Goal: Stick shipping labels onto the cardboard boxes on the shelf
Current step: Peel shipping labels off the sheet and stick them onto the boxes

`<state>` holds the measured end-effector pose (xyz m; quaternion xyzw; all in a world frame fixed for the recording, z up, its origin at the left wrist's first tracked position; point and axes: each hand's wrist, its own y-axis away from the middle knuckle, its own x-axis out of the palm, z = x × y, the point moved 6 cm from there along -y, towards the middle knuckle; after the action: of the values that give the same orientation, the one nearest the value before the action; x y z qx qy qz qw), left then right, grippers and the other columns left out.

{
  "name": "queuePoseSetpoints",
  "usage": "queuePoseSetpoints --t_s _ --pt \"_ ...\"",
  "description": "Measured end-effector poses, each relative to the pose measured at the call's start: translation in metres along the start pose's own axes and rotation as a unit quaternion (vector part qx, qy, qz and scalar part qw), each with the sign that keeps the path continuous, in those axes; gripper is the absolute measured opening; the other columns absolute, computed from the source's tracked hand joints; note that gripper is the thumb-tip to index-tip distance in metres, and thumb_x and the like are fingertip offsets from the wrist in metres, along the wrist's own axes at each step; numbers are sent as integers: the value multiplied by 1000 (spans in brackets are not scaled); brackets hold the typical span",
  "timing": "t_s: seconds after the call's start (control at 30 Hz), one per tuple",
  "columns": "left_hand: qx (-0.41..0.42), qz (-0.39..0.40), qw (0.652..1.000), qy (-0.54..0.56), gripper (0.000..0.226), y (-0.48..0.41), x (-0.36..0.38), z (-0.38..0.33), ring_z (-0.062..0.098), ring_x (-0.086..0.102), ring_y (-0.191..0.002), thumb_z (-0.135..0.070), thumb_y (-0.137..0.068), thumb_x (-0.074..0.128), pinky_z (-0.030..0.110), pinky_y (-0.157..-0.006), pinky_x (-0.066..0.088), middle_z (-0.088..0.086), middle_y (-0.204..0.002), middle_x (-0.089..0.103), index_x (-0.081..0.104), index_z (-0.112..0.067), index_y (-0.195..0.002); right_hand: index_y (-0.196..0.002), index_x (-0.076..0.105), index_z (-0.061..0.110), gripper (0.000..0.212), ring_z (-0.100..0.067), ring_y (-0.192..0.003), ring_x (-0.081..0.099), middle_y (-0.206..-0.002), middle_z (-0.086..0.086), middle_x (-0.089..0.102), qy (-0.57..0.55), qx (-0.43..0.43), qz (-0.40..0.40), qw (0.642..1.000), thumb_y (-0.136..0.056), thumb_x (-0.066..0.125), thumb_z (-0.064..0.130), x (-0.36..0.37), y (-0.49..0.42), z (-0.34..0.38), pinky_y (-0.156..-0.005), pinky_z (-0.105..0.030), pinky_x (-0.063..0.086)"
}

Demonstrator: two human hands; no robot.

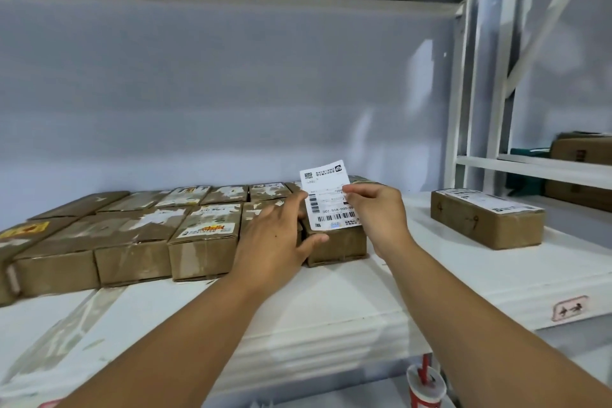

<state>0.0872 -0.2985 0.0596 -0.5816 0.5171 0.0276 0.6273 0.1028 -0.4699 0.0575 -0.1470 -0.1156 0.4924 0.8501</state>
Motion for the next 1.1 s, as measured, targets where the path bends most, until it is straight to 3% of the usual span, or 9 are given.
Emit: queuePoseSetpoints --t_s 0.3,0.47,0.57,0.67,0.77,0.87,0.93,1.0,1.1 --pt "5 -6 1000 6 55 0 3 6 14 43 -119 -53 -86 53 29 -96 36 -8 -124 58 42 -28 -134 -103 71 7 21 -13 -82 65 -96 -3 69 43 -32 24 998 -91 55 3 4 2 3 -74 -20 53" --pt "-5 -16 999 39 55 1 -1 5 12 39 -121 -52 -90 48 27 -95 32 -13 -123 58 33 -30 -138 -89 70 19 20 -15 -81 68 -88 4 70 -62 -23 -13 998 -89 58 3 -4 -1 4 -77 -30 56" --pt "-7 -42 997 66 49 2 -9 1 12 38 -123 -46 -94 41 26 -91 31 -10 -124 57 32 -27 -139 -95 65 17 24 -21 -80 66 -90 -4 68 -188 27 20 982 -90 53 -4 -3 2 5 -74 -34 55" --pt "6 -126 989 79 41 3 -24 -1 16 47 -114 -37 -97 38 30 -89 37 -3 -121 56 38 -22 -136 -101 65 22 28 -24 -78 65 -97 -13 69 -196 33 81 977 -91 53 -2 1 6 11 -63 -33 54" --pt "-49 -192 958 206 45 2 -39 10 10 56 -95 -45 -93 38 25 -78 45 -2 -110 56 42 -19 -129 -105 67 19 25 -18 -76 66 -99 -9 71 -134 7 116 984 -90 58 1 3 10 15 -61 -28 53" --pt "-168 -171 874 422 50 -3 -38 29 14 64 -85 -60 -76 47 26 -77 50 -2 -96 64 52 -21 -109 -100 68 21 24 -13 -70 67 -88 -3 73 -107 -21 122 987 -88 61 2 2 12 19 -57 -24 51" --pt "-203 -144 826 506 45 -5 -36 35 15 64 -74 -56 -70 57 31 -74 53 -1 -81 67 62 -17 -91 -97 68 20 23 -12 -68 68 -85 0 74 -101 -29 128 986 -86 63 1 2 13 20 -57 -23 52" --pt "-202 -103 816 533 28 -8 -34 29 14 65 -67 -40 -75 65 28 -65 55 -1 -73 70 65 -14 -86 -97 69 17 21 -12 -68 69 -83 0 74 -85 -34 142 986 -85 64 0 4 15 21 -57 -22 52" --pt "-171 -47 840 513 5 -8 -32 15 9 67 -68 -15 -82 66 26 -62 56 -1 -75 71 66 -14 -88 -96 69 13 20 -11 -66 68 -82 -2 74 -76 -31 162 983 -84 65 -2 10 19 21 -57 -20 53"
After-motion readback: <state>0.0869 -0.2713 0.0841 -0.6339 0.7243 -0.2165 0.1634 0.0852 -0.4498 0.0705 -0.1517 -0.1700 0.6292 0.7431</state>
